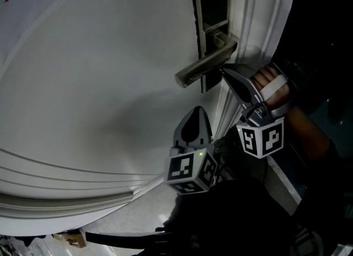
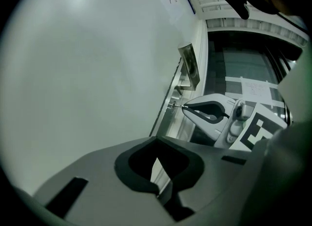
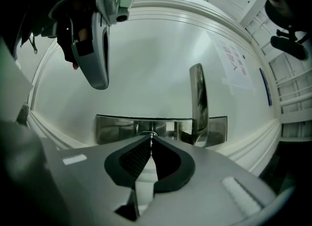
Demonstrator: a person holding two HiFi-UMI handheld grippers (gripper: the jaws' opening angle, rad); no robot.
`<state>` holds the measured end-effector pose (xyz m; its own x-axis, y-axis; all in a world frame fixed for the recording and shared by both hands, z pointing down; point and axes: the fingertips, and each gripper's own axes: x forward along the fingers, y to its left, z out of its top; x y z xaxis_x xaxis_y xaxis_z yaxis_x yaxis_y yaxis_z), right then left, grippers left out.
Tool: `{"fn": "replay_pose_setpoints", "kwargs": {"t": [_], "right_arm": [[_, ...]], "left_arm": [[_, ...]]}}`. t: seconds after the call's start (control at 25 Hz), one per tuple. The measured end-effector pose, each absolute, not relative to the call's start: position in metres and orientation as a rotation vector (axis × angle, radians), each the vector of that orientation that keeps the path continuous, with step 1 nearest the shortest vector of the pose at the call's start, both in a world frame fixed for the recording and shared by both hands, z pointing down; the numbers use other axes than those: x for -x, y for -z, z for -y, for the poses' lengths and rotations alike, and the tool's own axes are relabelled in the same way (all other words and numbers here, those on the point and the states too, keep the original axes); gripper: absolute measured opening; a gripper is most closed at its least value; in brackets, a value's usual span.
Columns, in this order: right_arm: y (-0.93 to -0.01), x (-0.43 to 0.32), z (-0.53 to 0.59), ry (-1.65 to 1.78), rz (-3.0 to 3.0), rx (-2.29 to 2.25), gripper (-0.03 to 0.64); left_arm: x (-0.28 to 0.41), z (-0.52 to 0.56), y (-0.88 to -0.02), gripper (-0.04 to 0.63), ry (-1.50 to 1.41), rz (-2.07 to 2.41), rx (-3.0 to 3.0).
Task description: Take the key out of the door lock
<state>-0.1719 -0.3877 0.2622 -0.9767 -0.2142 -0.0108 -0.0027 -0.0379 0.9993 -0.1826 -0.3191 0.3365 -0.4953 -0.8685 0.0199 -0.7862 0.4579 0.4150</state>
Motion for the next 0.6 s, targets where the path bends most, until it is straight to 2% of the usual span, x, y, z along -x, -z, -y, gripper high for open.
{"fn": "replay_pose_setpoints", "kwargs": {"t": [0.6], "right_arm": [[-0.2613, 0.1718, 0.3876, 2.153, 2.072, -0.242, 0.012]], "left_arm": [[0.1888, 0.3227, -0.3271, 0.000, 0.536, 2.522, -1.411]]}}
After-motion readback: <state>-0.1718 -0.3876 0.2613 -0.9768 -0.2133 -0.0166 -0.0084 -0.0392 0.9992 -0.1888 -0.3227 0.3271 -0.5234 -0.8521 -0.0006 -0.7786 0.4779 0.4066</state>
